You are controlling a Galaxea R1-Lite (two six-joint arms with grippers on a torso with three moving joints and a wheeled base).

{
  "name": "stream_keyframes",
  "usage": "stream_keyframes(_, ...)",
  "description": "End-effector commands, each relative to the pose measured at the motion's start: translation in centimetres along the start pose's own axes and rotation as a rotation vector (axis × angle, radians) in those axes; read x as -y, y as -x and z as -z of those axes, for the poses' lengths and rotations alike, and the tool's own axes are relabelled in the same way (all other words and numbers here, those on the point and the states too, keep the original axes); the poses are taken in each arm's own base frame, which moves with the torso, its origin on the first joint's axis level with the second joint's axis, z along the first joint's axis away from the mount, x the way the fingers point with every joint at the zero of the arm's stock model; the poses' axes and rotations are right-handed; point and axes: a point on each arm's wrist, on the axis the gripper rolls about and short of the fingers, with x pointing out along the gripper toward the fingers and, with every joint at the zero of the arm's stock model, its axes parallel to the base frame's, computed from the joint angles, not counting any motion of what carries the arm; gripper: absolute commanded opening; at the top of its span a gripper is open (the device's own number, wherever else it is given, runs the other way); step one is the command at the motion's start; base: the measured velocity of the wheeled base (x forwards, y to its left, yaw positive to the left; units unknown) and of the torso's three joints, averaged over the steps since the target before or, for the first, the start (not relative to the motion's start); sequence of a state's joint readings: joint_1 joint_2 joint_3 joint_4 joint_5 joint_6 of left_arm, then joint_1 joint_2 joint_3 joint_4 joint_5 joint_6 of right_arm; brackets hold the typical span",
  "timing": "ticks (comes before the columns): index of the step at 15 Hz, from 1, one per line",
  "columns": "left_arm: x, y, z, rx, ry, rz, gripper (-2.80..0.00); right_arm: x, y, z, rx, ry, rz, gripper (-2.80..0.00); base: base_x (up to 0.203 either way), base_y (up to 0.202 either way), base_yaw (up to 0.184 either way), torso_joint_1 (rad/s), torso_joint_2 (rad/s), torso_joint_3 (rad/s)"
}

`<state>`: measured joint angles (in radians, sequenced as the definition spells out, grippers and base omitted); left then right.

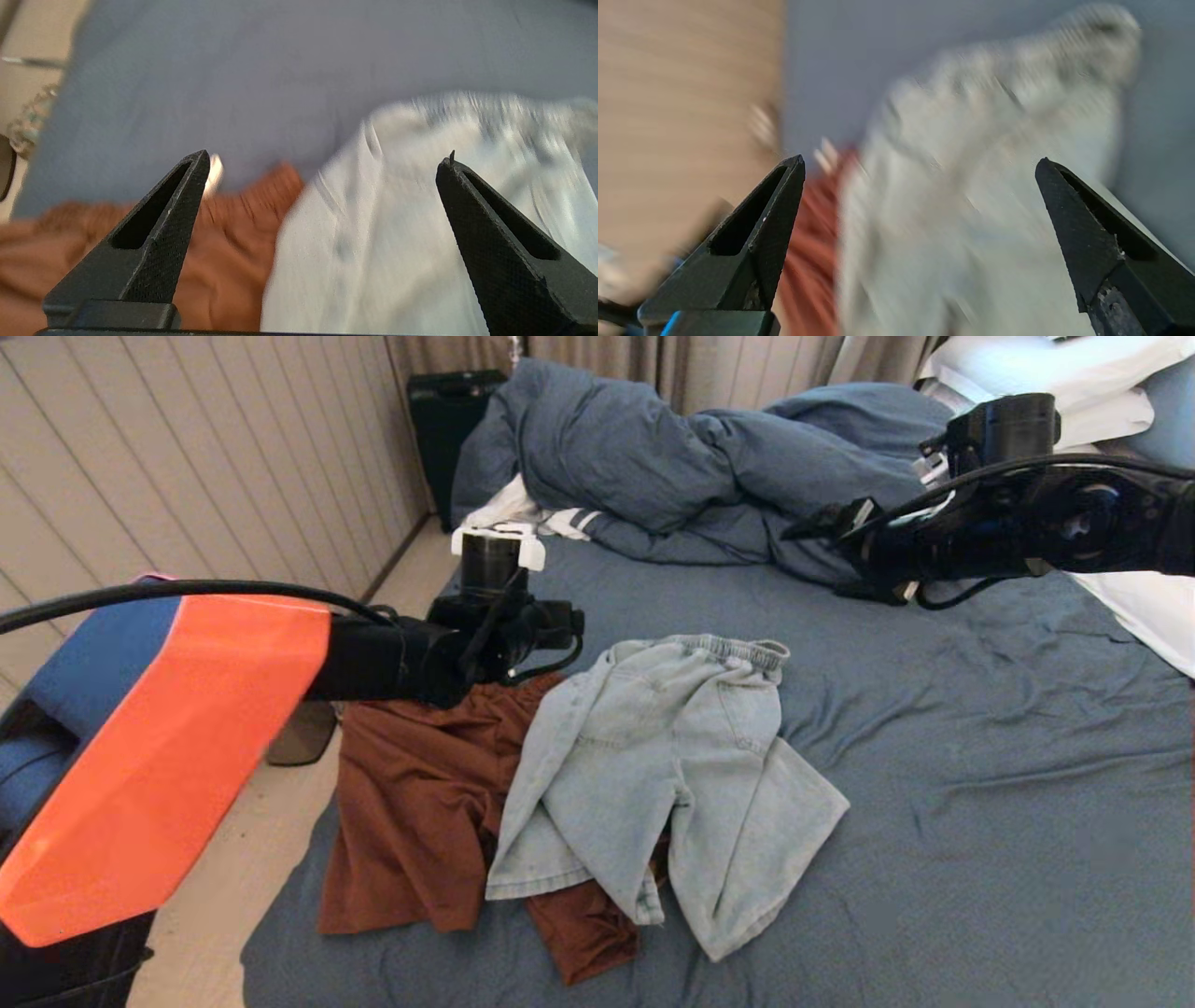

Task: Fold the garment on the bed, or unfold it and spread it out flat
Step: Unford the blue shorts

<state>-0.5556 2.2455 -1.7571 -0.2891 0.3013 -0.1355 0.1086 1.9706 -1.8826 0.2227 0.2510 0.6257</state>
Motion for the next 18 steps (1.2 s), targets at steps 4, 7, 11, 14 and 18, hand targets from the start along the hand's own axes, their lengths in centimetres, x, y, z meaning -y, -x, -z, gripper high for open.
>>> stream_keyframes(4, -0.6, 8.7, 2.4, -0.19, 0.002, 0.106, 0.0, 0.8, 5.3, 3.2, -0.165, 0.072, 0.194, 0.0, 0.0, 0.0, 0.0, 0.0, 0.0, 0.0)
stream_keyframes(7, 0.1, 12.6, 6.6, -0.354, 0.031, 0.168, 0.0, 2.1, 7.1, 5.9, -0.254, 0.088, 0.248, 0.0, 0.0, 0.0, 0.0, 0.0, 0.0, 0.0)
stream_keyframes(11, 0.8, 15.3, 7.1, -0.395, 0.113, 0.206, 0.0, 3.9, 8.2, 9.0, -0.355, 0.091, 0.297, 0.0, 0.0, 0.0, 0.0, 0.0, 0.0, 0.0)
stream_keyframes(14, 1.3, 16.3, 9.0, -0.457, 0.084, 0.223, -2.8, 5.5, 8.0, 11.4, -0.42, 0.094, 0.324, -2.8, 0.0, 0.0, 0.0, 0.0, 0.0, 0.0)
stream_keyframes(18, 2.3, 14.8, 10.6, -0.503, 0.097, 0.214, -2.8, 7.3, 7.0, 13.0, -0.381, 0.146, 0.3, -2.8, 0.0, 0.0, 0.0, 0.0, 0.0, 0.0)
